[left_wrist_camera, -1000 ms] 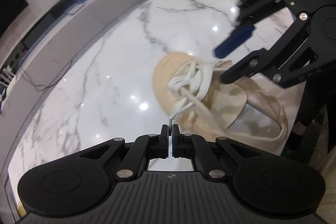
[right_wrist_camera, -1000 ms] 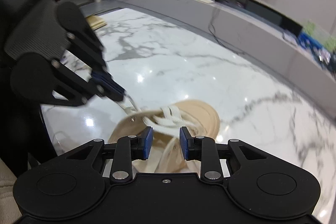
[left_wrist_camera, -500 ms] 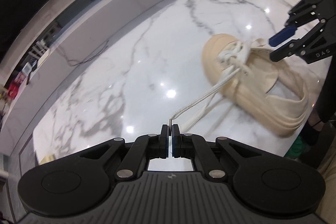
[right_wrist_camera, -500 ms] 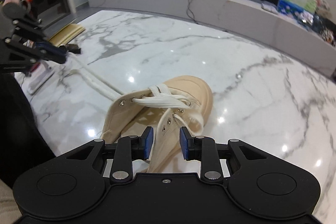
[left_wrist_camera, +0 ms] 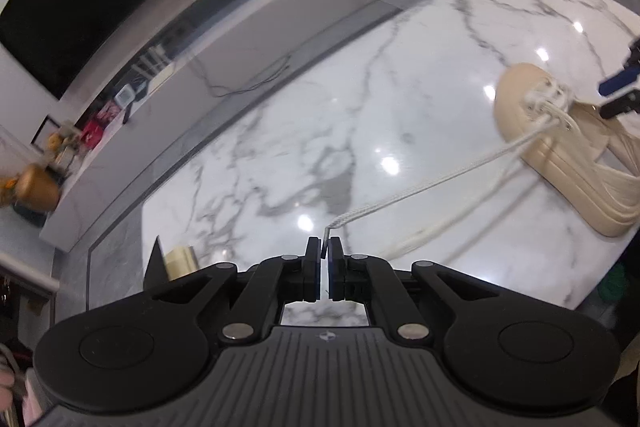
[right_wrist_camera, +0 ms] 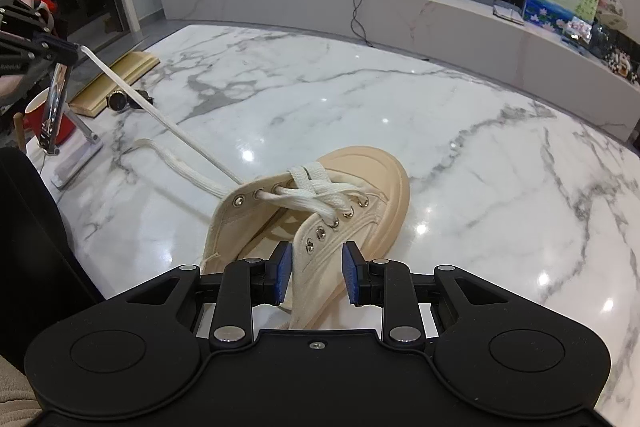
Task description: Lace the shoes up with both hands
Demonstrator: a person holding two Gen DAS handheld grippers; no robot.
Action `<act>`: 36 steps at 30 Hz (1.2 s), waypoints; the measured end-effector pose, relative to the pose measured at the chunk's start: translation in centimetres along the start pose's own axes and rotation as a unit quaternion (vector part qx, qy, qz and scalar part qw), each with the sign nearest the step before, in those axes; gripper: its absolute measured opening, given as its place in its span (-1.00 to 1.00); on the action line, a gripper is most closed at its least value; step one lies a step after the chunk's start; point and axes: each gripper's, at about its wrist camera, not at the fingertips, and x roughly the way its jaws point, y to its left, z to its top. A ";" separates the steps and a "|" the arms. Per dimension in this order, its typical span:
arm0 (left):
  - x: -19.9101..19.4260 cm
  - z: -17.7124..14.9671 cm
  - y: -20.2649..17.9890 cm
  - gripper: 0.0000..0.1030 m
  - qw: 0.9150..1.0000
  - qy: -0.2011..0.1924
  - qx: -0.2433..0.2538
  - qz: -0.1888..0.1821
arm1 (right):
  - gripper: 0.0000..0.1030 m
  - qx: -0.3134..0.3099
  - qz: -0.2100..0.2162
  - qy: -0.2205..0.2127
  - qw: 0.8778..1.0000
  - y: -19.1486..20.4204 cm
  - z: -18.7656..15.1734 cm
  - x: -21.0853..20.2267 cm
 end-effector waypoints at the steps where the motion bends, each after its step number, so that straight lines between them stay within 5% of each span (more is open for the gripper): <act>1: -0.1 0.0 0.2 -0.94 1.000 -0.002 -0.003 0.001 | -0.51 -0.001 0.001 0.000 1.000 0.0 0.0 0.0; 16: 0.6 -0.2 -1.2 -0.95 1.000 0.003 -0.002 0.000 | -0.51 -0.016 0.014 0.002 1.000 0.8 0.2 0.1; 25: 4.6 -1.7 -4.6 -0.95 0.996 0.052 0.001 -0.066 | -0.51 -0.016 0.015 0.008 1.000 0.9 0.0 0.3; 36: 10.3 -3.6 -6.4 -0.94 0.985 0.114 -0.076 -0.104 | -0.51 -0.030 0.009 0.004 0.999 1.2 0.0 -0.5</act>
